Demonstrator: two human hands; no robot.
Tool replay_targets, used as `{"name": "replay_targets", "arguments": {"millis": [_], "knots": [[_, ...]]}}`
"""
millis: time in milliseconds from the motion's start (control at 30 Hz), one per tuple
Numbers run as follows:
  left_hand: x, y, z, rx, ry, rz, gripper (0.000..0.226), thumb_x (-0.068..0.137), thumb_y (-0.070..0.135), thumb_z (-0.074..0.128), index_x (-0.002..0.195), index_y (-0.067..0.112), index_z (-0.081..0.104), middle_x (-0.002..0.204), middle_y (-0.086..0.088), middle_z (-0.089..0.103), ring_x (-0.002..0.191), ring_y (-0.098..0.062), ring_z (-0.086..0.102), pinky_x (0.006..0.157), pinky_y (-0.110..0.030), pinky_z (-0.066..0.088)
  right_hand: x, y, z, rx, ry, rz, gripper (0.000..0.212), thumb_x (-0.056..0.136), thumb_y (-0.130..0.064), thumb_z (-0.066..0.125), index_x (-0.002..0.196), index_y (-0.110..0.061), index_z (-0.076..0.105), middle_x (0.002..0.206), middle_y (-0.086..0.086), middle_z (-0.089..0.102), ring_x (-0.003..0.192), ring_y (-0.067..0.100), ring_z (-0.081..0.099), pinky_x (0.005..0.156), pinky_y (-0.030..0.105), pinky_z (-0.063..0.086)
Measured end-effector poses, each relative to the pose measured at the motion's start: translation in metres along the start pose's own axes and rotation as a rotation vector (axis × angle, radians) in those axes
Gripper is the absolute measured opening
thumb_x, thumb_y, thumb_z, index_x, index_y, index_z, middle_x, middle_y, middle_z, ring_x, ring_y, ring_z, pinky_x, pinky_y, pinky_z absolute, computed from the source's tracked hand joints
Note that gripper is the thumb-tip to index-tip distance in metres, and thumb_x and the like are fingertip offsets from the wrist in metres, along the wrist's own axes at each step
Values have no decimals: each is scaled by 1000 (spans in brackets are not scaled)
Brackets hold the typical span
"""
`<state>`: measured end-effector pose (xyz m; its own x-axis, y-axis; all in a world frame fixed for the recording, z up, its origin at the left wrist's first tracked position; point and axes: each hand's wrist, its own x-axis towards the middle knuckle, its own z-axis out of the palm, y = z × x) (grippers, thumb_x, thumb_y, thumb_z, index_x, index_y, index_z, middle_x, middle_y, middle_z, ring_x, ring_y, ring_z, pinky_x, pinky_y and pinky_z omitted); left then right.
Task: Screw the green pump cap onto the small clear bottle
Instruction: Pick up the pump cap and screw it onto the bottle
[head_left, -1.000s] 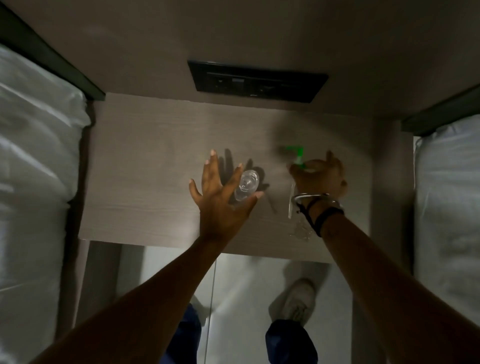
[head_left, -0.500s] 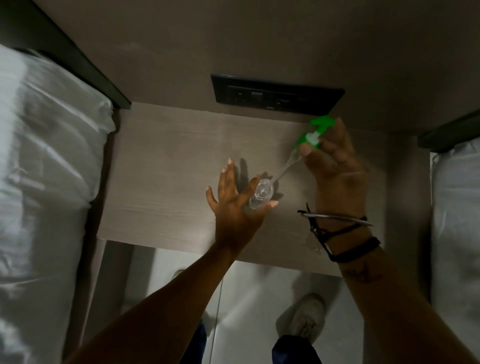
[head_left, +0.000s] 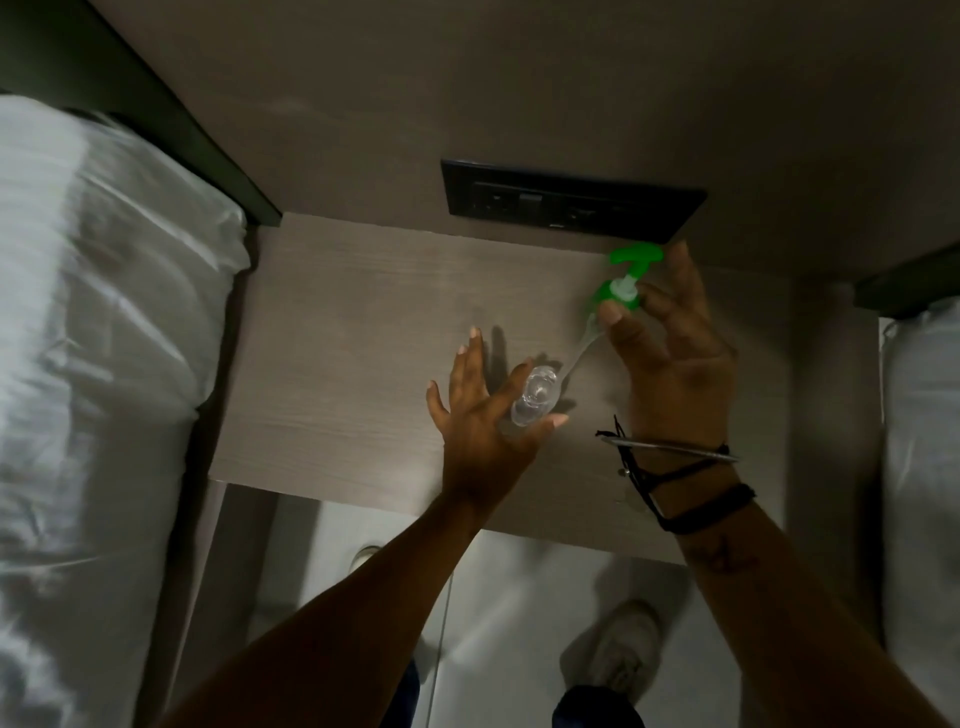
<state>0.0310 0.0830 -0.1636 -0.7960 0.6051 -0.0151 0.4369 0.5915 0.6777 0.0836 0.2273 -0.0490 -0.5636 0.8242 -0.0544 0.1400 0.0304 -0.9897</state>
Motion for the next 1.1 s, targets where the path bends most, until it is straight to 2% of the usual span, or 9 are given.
{"name": "replay_targets", "arguments": {"millis": [367,500,567,633,700,800,933,1033,1100], "knots": [[1,0,1,-8,-3,-7,63,78,65,63,134,49,42,164,-5,6,151,-21,6,114,-55,-5,-1,2,8,-45,32,-34,30,80,-16,71,109,-19,61,152,12,37,141,23,32,114,53,32],[2,1,1,-1,-12,-7,63,78,68,58,136,49,41,164,-3,4,151,-19,4,114,-53,-6,-7,15,12,-148,-70,-36,32,78,-15,73,108,-19,63,153,7,32,140,25,31,112,54,34],[2,1,0,15,-24,-19,61,79,67,59,135,45,46,164,-4,5,151,-19,4,116,-55,-5,-14,27,11,-262,-153,-55,30,76,-13,76,105,-15,67,153,3,30,142,25,27,113,58,30],[3,1,-1,15,-27,-15,57,80,63,62,131,38,54,164,-6,8,151,-22,7,117,-60,-1,-20,39,9,-396,-246,-74,30,77,-19,76,106,-13,68,155,5,29,143,28,24,113,58,28],[3,1,-2,5,-13,24,54,81,63,59,128,37,55,163,-11,13,150,-27,12,115,-63,1,-23,48,6,-495,-309,-110,34,76,-30,73,106,-13,69,155,6,28,142,31,25,113,57,27],[3,2,-2,29,8,68,59,81,65,56,132,38,48,160,-17,19,148,-33,18,113,-65,5,-25,56,3,-571,-351,-176,41,73,-36,69,107,-12,69,153,6,30,140,33,29,112,58,28],[2,2,-1,44,28,70,60,81,62,59,131,30,54,159,-19,22,147,-36,20,112,-68,9,-20,64,3,-691,-370,-225,42,73,-41,69,106,-16,68,154,8,31,140,32,29,112,55,26],[2,0,0,32,26,81,59,79,59,62,130,29,55,159,-18,20,147,-36,19,112,-70,9,-17,68,6,-718,-413,-209,55,72,-48,67,120,-24,59,159,8,20,144,31,20,113,52,18],[4,0,0,20,22,78,58,80,60,61,129,30,56,159,-18,21,147,-35,19,111,-70,10,-16,70,4,-662,-445,-201,58,73,-43,68,127,-27,54,159,8,19,145,32,18,114,60,19]]}}
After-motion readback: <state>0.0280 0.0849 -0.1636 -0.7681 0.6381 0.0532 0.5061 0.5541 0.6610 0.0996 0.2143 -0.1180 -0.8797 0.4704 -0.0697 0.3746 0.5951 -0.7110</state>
